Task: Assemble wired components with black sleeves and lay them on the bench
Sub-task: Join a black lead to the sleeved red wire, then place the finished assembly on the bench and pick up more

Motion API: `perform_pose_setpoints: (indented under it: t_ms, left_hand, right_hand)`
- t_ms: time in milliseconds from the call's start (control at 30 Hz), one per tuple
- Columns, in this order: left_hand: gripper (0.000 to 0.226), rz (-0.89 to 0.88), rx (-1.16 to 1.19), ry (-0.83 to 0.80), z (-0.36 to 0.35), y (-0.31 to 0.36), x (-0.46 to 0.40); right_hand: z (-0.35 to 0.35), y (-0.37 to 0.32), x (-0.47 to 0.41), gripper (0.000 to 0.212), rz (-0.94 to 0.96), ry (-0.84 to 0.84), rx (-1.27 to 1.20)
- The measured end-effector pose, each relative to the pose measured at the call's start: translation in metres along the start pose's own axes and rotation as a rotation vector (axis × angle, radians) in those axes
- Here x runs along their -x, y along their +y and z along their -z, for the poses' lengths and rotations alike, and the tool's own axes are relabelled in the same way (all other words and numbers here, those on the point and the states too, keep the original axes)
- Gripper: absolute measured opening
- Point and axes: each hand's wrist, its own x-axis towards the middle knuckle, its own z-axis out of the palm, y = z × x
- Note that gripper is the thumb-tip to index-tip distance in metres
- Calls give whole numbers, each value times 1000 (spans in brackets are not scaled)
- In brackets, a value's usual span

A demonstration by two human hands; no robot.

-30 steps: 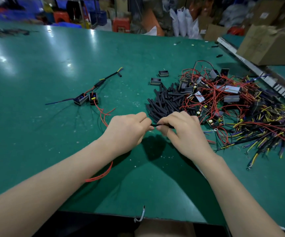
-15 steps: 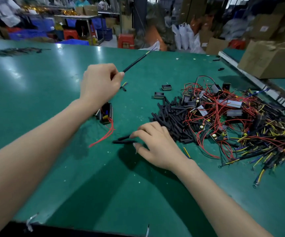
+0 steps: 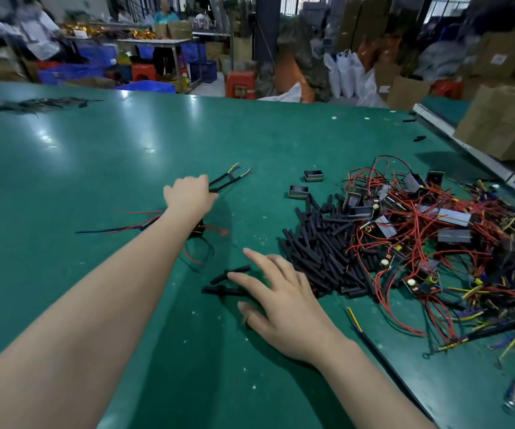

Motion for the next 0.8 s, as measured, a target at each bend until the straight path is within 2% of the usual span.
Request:
perform_pose_setpoints:
  t_ms: [133, 233, 367, 433, 500, 600, 733, 800]
  left_hand:
    - [54, 31, -112, 43, 4, -5, -2]
    - [53, -62, -65, 85, 12, 2, 7]
    - [40, -386, 14, 79, 21, 10, 44]
    - [40, -562, -147, 42, 18, 11, 68]
    - [48, -652, -346, 10, 16, 9, 85]
    - [44, -615, -413, 9, 22, 6, 94]
    - [30, -520, -506, -106, 26, 7, 98]
    - [26, -501, -552, -112, 24, 8, 100]
  right_hand:
    - [-4, 3, -3, 41, -6, -49, 22]
    - [-2, 1, -2, 35, -21, 11, 29]
    - [0, -2, 0, 28, -5, 71, 21]
    - [0, -4, -1, 27, -21, 74, 26]
    - [0, -5, -2, 25, -34, 84, 36]
    - [0, -5, -3, 23, -55, 88, 46]
    - [0, -5, -3, 23, -84, 86, 42]
    - [0, -6, -2, 24, -100, 90, 53]
